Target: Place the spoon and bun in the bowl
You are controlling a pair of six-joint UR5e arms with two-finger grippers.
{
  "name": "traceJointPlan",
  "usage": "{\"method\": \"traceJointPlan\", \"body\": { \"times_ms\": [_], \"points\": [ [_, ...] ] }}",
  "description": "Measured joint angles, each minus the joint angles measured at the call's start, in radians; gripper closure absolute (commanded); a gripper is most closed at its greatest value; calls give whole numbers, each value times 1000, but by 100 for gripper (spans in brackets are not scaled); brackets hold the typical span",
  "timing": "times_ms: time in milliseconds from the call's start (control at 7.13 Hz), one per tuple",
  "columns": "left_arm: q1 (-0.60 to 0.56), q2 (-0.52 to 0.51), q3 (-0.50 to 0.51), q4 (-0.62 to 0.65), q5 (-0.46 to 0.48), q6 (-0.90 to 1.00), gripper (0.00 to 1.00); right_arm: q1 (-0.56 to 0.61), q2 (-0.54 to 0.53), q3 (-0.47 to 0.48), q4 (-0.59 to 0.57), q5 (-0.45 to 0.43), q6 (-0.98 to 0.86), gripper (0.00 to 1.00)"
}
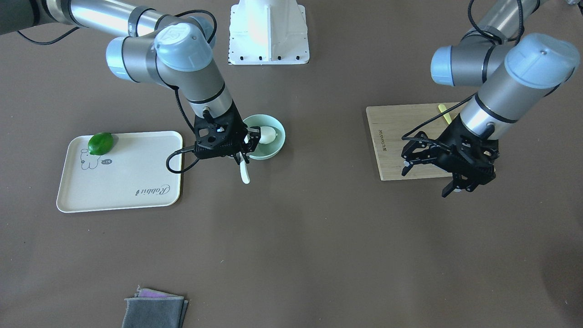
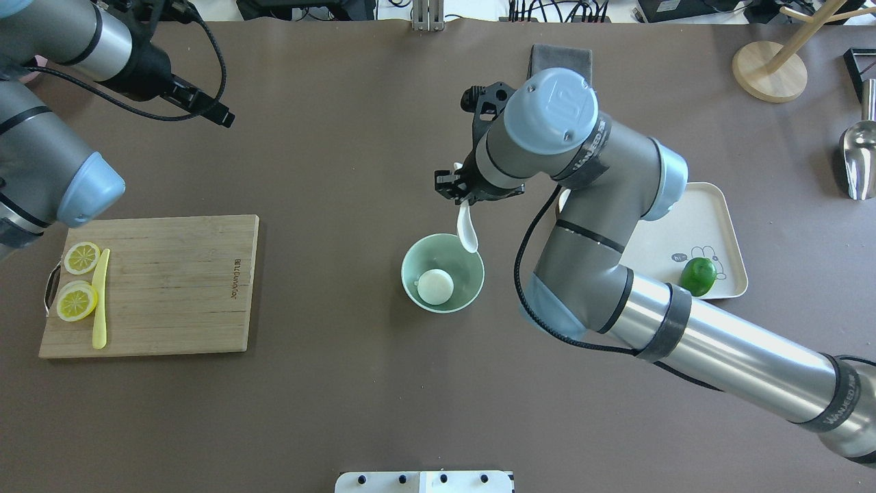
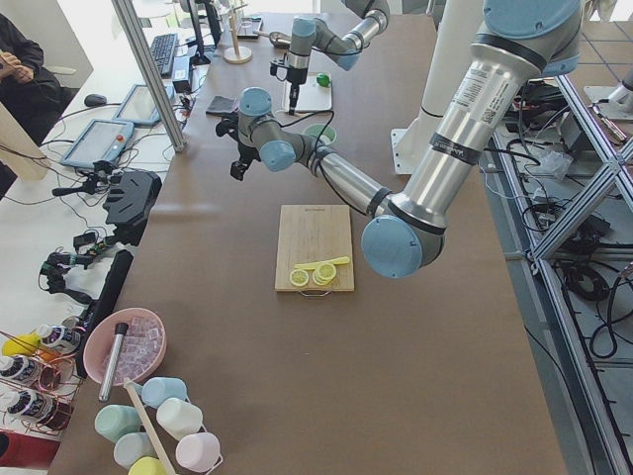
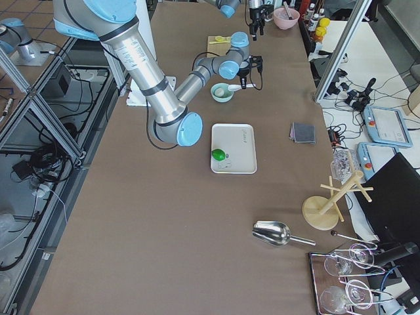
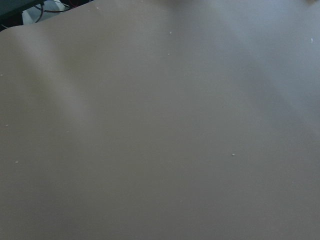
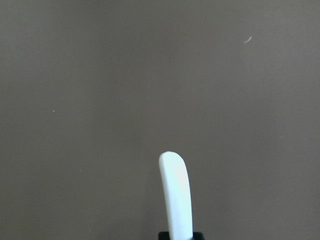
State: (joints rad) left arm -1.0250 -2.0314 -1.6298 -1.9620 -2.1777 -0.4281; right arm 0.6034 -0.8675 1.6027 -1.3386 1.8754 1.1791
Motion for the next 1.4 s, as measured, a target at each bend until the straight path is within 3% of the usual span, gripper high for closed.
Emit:
{"method": "traceJointPlan", "body": {
  "times_ms": [280,421,701,981,1262,1402],
  "points": [
    [-27,1,21,-1,-11,15,2,-72,-10,4,8,-44,43,100],
    [-31,1,23,-4,-14,16,2,-82,-18,5,8,-51,45,1],
    [-34,3,24,-8,-14,17,2,-56,-22,18,-3,-30,40,0],
    [-42,9,25,-10,-7,18,2,34,-25,64,-64,69,24,0],
    [-88,26,27,-7,-6,15,2,151,-88,190,-187,149,-152,0],
    [-133,52,28,-8,-5,16,2,228,-183,270,-218,175,-312,0]
  ]
}}
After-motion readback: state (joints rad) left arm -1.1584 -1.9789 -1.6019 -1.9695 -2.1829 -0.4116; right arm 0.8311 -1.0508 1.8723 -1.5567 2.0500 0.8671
